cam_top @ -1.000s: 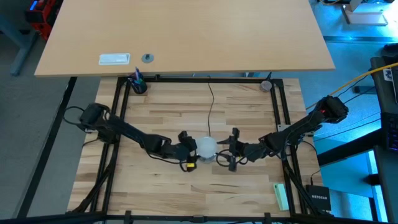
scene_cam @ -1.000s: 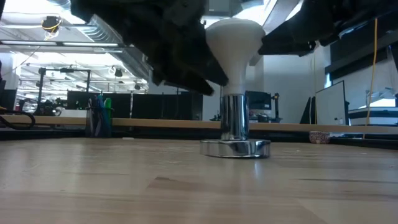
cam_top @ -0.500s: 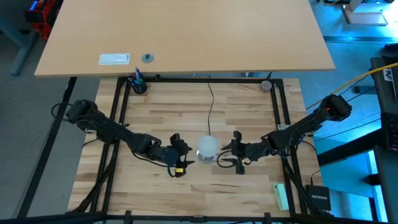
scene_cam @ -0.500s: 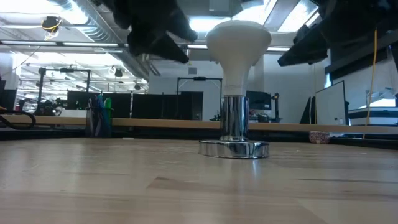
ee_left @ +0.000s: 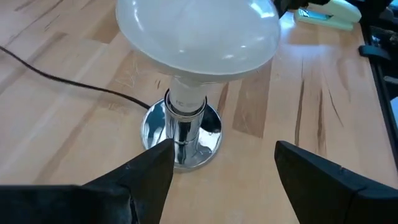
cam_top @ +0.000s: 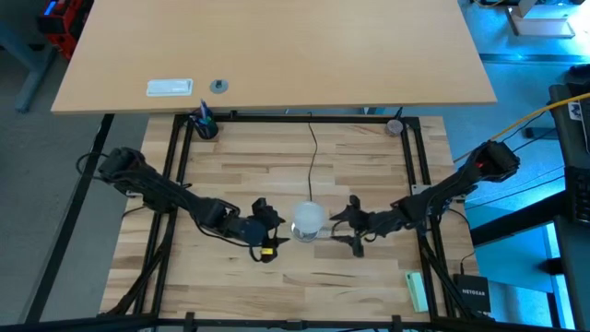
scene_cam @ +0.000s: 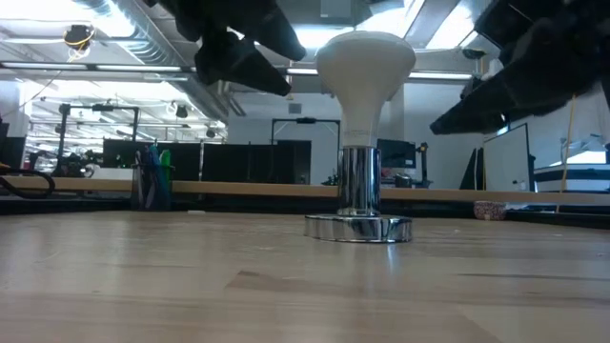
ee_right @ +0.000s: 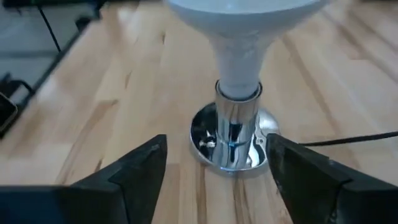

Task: Screw lightbulb
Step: Remove the lightbulb from the lamp

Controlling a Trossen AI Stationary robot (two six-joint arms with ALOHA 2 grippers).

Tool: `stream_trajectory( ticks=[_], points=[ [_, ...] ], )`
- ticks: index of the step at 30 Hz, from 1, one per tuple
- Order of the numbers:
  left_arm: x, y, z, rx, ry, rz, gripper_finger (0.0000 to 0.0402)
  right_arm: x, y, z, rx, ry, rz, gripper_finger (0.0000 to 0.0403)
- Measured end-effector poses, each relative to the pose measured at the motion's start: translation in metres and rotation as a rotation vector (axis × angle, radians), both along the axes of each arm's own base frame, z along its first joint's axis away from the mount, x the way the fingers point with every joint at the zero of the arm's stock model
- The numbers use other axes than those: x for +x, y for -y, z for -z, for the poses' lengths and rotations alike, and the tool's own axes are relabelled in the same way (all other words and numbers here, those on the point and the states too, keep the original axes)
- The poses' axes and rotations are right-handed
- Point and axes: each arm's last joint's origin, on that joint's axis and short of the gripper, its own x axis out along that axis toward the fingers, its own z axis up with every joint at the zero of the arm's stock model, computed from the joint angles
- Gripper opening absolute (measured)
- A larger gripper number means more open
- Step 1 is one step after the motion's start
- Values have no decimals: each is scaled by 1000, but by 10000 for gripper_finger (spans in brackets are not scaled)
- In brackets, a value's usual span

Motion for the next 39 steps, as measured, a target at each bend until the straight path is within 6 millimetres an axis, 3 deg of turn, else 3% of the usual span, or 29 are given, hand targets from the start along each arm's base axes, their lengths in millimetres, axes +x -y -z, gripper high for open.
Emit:
stream_trajectory(
  ticks=[6, 15, 39],
  points=[
    [7, 1, 17, -15, -21, -76, 265, -13, 10, 11, 4, 147, 92, 275],
    [24, 3, 52, -10, -39, -94, 265, -13, 10, 11, -25, 153, 89, 273],
    [51, -17, 117, 72, -105, -147, 265, -13, 11, 11, -111, 155, 108, 273]
  ],
)
